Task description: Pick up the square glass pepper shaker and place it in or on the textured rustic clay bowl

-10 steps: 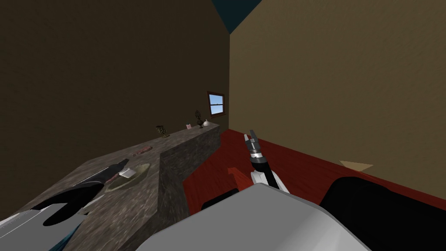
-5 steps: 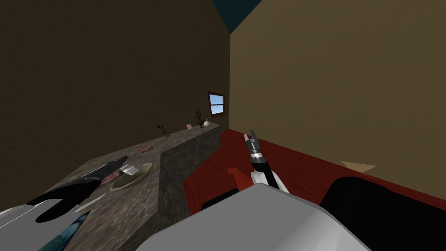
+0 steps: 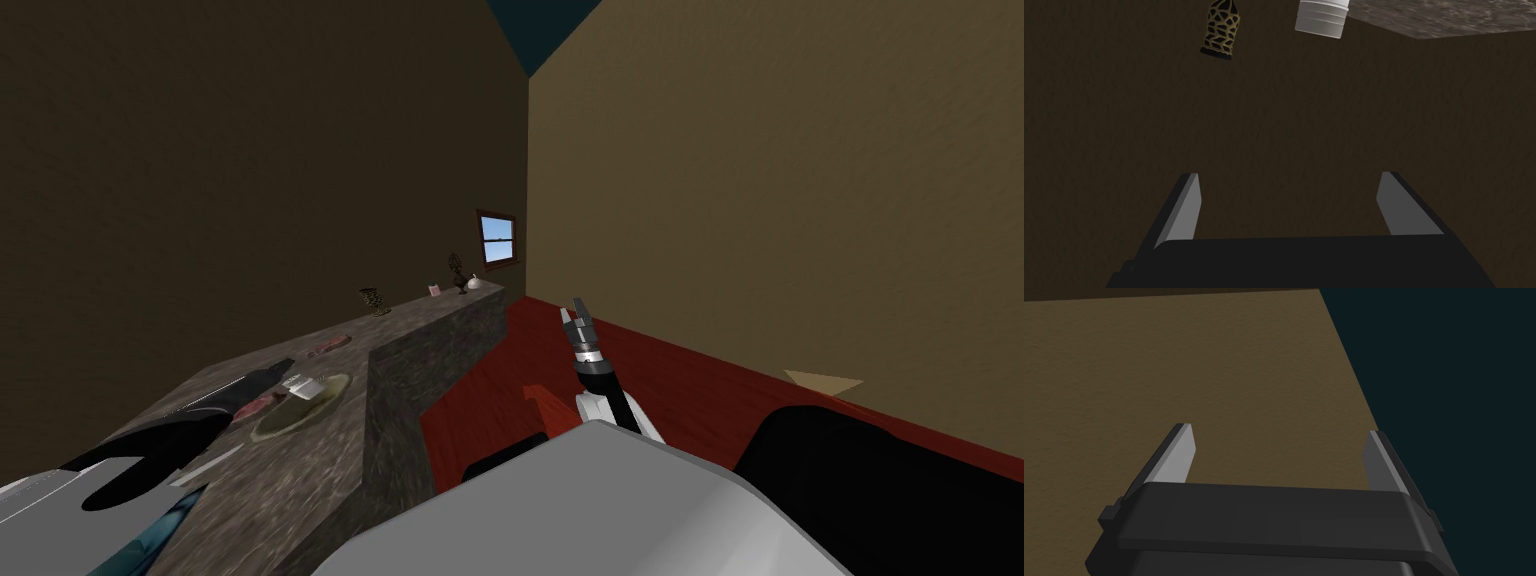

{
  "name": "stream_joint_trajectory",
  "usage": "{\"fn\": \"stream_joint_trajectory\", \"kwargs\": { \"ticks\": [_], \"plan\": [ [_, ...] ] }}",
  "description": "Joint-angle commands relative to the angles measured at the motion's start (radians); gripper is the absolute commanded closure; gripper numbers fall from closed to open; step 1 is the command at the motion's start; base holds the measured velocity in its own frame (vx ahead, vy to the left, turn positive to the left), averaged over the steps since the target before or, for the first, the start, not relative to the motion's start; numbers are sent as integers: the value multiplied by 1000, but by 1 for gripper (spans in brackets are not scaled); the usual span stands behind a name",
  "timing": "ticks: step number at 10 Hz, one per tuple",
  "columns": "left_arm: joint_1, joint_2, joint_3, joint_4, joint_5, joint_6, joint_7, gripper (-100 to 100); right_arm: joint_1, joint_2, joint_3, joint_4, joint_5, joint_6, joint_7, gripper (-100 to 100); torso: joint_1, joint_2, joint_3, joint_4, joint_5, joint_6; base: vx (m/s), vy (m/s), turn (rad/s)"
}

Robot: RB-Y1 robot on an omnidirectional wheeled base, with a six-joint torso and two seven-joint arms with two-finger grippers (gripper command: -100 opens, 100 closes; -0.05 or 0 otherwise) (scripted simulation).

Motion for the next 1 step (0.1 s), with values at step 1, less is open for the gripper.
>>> {"fn": "stream_joint_trajectory", "kwargs": {
  "ticks": [1],
  "plan": [
    [0, 0, 0, 0, 0, 0, 0, 0, 0, 0, 0, 0, 0, 0, 0, 0, 0, 0, 0, 0, 0, 0, 0, 0, 0]
  ]
}}
